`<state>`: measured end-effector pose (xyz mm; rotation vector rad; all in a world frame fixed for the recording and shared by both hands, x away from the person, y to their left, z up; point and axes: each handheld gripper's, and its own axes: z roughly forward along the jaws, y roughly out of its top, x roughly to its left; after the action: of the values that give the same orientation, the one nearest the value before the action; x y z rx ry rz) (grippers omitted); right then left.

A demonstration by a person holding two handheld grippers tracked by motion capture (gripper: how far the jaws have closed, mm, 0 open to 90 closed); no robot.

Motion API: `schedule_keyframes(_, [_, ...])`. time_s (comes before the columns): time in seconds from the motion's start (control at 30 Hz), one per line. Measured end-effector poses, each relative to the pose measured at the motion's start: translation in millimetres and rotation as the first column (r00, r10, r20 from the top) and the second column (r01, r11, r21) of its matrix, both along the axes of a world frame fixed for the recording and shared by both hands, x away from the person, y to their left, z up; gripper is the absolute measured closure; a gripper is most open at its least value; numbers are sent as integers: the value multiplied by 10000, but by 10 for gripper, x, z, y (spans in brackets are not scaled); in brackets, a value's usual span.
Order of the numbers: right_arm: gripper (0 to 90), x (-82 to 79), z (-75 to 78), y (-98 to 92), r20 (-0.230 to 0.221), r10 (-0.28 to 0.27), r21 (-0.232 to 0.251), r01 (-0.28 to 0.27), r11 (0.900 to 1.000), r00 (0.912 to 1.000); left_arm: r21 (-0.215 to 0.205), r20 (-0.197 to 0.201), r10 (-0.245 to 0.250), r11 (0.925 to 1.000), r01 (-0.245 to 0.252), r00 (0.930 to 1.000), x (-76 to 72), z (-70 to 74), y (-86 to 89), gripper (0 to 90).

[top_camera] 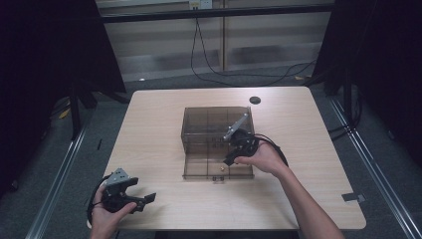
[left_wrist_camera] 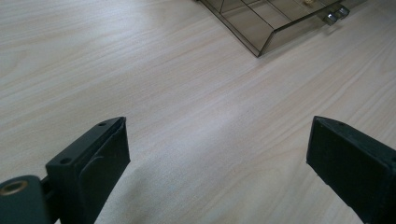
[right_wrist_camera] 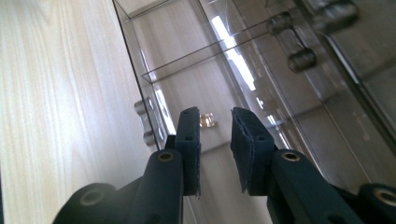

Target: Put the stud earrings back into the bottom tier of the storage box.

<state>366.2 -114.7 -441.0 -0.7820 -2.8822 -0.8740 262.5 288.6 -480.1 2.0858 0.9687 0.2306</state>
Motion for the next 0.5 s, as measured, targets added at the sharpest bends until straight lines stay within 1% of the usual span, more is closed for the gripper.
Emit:
schedule_keyframes(0.1, [735,-21,23,-54,18,-102,97,102,9999,9999,19,7,-17,10000,17,10000,0,2,2,59])
schedule_keyframes(0.13, [740,-42,50,-129,53,-189,152,188,9997,9998,6,-7,17,10000,-17,10000,0,1,1,60])
schedule_keyframes(0.27, [748,-76,68,-257,86,-452,259,449,9987,9989,21,-2,1,10000,-1,10000,0,0,-1,60])
schedule_keyframes(0.3, [748,-76,68,-257,86,-452,259,449,9987,9989,21,-2,1,10000,-1,10000,0,0,-1,60])
schedule_keyframes(0.33, [751,-86,68,-292,107,-512,250,509,9984,9986,34,-16,-3,10000,3,10000,1,-1,-2,60])
schedule_keyframes(0.37, [754,-115,72,-368,82,-684,192,683,9975,9976,88,12,1,10000,-1,10000,3,-1,-1,59])
schedule_keyframes(0.47, [759,-136,80,-427,142,-787,202,784,9967,9968,97,14,3,10000,-3,10000,2,-1,-3,60])
schedule_keyframes(0.5, [763,-162,104,-514,191,-945,263,940,9952,9953,106,10,4,9999,-4,10000,1,-1,-3,59])
